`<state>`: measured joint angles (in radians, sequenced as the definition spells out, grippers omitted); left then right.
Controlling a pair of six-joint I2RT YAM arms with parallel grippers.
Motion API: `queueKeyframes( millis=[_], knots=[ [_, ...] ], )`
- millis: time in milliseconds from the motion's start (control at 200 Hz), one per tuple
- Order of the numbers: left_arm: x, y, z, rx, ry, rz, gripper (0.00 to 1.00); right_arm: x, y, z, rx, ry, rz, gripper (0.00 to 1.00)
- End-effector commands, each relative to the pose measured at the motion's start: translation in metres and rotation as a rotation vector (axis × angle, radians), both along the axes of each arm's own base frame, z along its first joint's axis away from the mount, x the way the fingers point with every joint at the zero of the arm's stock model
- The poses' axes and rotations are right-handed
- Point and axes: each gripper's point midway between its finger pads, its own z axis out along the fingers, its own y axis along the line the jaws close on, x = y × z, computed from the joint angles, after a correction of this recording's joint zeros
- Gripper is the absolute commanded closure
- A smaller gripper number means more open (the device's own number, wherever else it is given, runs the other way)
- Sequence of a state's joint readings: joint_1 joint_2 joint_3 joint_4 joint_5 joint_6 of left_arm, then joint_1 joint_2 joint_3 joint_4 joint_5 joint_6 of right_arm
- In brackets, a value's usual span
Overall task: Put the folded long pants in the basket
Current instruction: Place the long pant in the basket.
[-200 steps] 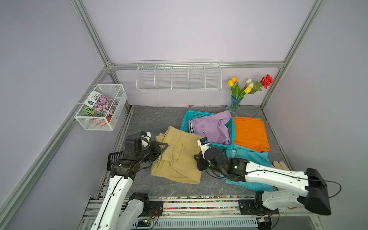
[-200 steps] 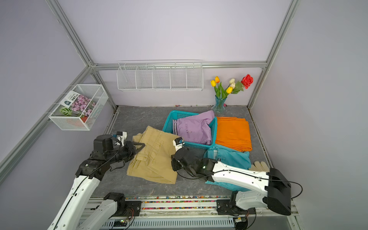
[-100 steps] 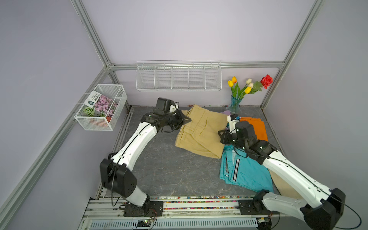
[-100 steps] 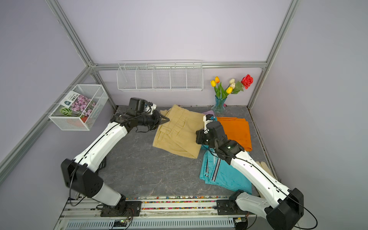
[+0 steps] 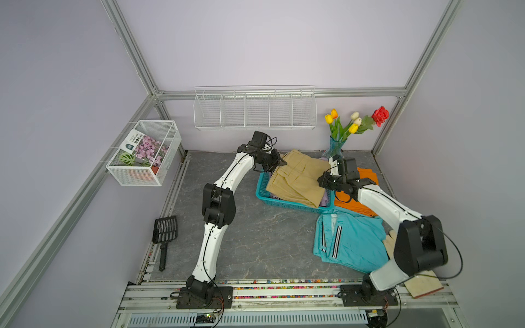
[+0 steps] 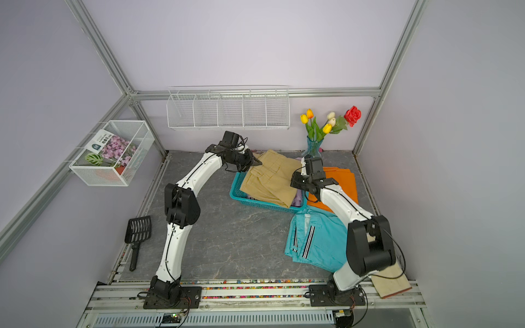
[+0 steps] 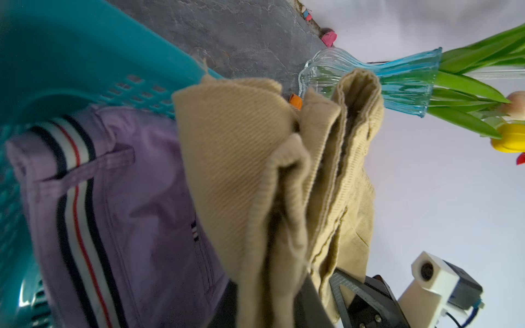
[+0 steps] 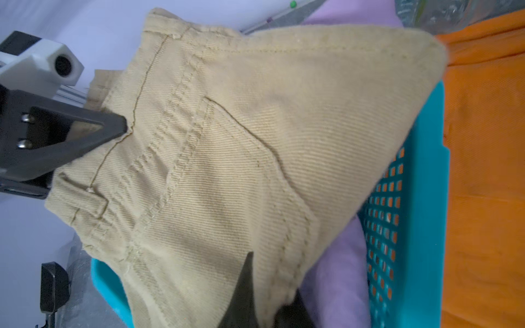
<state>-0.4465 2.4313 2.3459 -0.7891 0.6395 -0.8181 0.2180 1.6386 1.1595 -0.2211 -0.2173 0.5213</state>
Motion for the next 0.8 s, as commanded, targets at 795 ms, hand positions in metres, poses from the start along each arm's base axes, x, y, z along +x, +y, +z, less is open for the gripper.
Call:
queueKeyframes(
  millis=[795],
  knots=[
    [0.028,0.281,-0.114,0.127,0.151,0.504,1.0,0.025,0.127,-0.118,-0.272,0.218,0.188,1.0]
  ],
)
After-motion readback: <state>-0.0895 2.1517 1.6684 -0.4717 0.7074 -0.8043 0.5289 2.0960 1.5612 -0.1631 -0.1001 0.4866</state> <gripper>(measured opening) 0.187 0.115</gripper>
